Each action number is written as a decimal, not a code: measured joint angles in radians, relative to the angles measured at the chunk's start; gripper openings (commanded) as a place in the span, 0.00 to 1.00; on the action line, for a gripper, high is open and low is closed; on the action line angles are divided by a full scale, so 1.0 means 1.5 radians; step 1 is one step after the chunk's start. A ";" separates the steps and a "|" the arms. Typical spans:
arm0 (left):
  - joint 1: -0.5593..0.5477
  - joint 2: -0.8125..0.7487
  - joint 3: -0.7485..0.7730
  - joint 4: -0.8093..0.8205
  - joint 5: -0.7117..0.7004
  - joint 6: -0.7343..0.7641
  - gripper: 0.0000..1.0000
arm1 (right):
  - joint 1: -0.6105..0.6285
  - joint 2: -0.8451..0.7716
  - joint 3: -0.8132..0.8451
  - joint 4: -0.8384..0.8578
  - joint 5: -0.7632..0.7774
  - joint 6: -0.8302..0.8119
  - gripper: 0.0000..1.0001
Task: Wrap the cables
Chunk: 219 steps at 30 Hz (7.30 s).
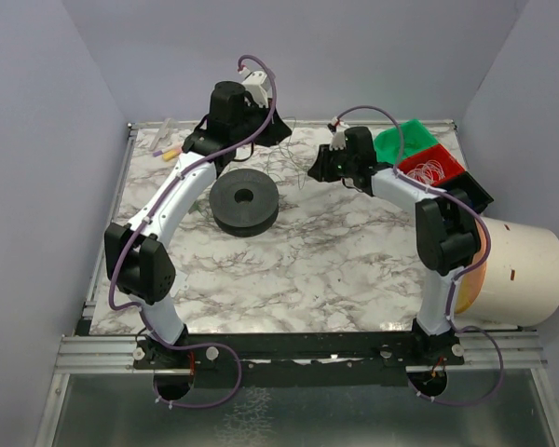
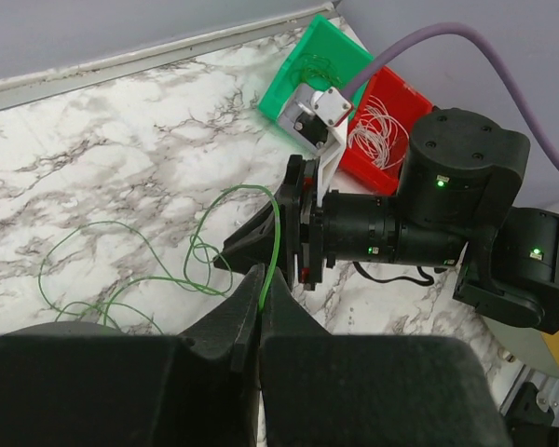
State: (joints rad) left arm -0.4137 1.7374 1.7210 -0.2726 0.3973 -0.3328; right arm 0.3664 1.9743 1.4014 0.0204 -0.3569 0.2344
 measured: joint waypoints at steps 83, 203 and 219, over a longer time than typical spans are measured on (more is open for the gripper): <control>0.036 -0.161 -0.281 -0.050 -0.183 0.196 0.00 | -0.512 -0.450 -0.263 0.059 -0.033 0.276 0.00; 0.031 -0.100 -0.286 -0.139 -0.030 0.306 0.02 | 0.109 0.039 0.155 -0.596 -0.232 -1.127 0.25; 0.031 -0.100 -0.286 -0.138 -0.033 0.306 0.06 | 0.109 0.033 0.146 -0.603 -0.230 -1.108 0.01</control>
State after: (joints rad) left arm -0.3668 1.5871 1.2926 -0.4801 0.3473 0.1261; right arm 0.5301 2.0232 1.6203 -0.8848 -0.7025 -1.4277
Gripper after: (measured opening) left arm 0.018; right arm 0.006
